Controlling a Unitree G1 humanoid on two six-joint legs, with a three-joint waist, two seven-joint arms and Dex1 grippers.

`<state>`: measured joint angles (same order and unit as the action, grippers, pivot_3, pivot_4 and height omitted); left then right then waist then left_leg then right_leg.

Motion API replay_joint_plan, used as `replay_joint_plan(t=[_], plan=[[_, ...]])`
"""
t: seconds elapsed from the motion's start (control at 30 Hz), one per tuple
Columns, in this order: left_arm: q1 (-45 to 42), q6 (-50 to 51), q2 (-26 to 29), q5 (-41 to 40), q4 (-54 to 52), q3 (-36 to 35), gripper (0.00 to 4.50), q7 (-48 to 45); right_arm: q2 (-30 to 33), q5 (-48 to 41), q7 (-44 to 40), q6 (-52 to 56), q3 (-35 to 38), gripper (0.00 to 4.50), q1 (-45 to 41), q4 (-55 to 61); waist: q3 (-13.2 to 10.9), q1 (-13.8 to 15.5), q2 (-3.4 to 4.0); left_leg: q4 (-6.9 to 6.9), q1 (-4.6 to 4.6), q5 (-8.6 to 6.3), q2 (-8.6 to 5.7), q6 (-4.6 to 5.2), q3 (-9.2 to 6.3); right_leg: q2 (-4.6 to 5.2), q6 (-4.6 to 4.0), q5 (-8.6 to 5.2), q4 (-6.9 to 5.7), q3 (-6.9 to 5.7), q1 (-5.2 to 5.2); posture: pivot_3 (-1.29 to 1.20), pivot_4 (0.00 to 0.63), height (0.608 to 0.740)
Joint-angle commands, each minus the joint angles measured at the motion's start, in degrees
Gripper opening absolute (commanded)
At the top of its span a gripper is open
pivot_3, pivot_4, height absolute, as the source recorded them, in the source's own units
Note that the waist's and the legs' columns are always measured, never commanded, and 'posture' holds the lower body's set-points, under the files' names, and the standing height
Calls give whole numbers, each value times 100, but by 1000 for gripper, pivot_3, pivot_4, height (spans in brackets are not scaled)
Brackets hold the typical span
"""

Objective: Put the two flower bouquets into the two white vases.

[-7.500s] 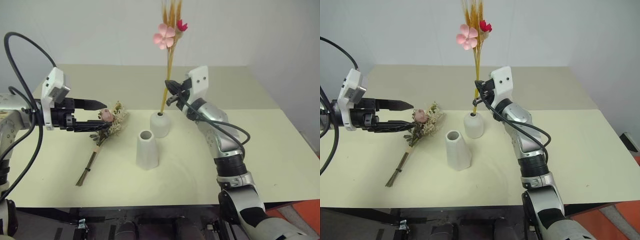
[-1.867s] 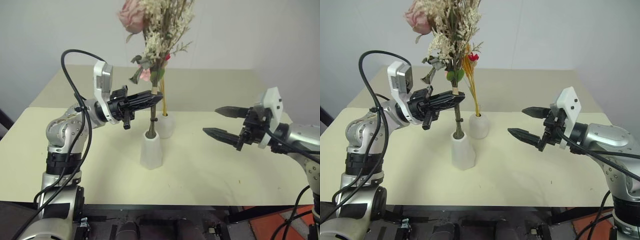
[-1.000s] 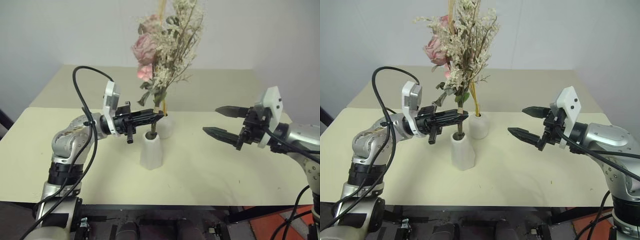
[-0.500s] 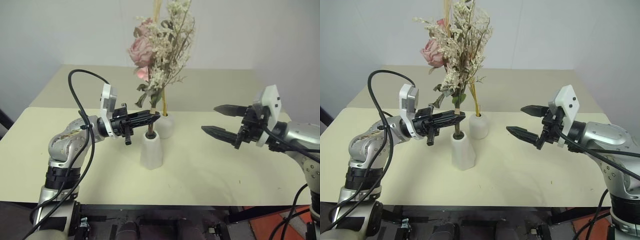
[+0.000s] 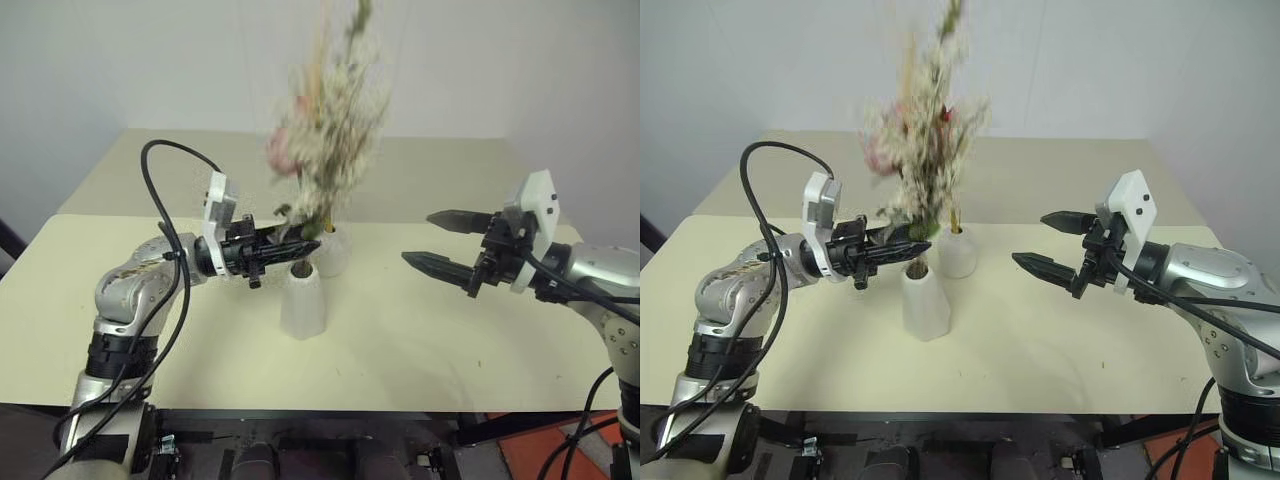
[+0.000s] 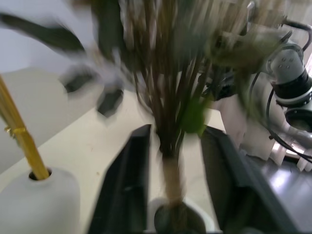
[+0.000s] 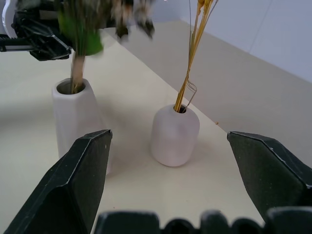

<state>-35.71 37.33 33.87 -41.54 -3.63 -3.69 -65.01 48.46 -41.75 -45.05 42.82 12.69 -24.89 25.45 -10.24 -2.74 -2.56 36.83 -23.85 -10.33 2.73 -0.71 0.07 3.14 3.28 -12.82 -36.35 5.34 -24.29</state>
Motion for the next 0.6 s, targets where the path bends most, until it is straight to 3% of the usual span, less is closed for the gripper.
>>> replay_joint_plan(t=[0.03, 0.2, 0.3, 0.4, 0.6], plan=[[185, -69, 344, -54, -230, -322, 3037, -155, 53, 15, -40, -174, 159, 4500, -57, 54, 0, 1, 0, -2, 0, 0, 1, 0, 0, 0, 0, 0, 2, 0, 0, 0, 150, 740], [1125, -42, 1299, -149, -577, -1025, 4478, -434, 76, 28, -108, -193, 163, 4500, -8, 26, -1, -17, 1, -14, -4, -2, 5, 2, 3, 0, -2, 0, 14, -1, -5, 0, 150, 740], [1847, -870, 2075, 482, -308, -1490, 4478, -895, 119, 15, -195, -167, 178, 4500, 63, -29, -2, -5, 3, -17, -7, -3, 8, 2, 5, 1, -18, -8, 21, -3, -9, 0, 150, 740], [1845, -1177, 2599, 566, 254, -2015, 4478, -1056, 180, 31, -283, -173, 205, 4500, 125, -116, -2, 57, 4, -19, -11, -3, 9, 2, 7, 5, -47, -17, 26, -8, -13, 0, 150, 740], [2024, -1087, 3048, 348, 290, -2686, 4478, -1319, 360, 6, -432, -115, 382, 4500, 240, -264, -3, 83, 5, -19, -28, -2, 10, 1, 23, 28, -50, -15, 37, -23, -21, 0, 150, 740]])
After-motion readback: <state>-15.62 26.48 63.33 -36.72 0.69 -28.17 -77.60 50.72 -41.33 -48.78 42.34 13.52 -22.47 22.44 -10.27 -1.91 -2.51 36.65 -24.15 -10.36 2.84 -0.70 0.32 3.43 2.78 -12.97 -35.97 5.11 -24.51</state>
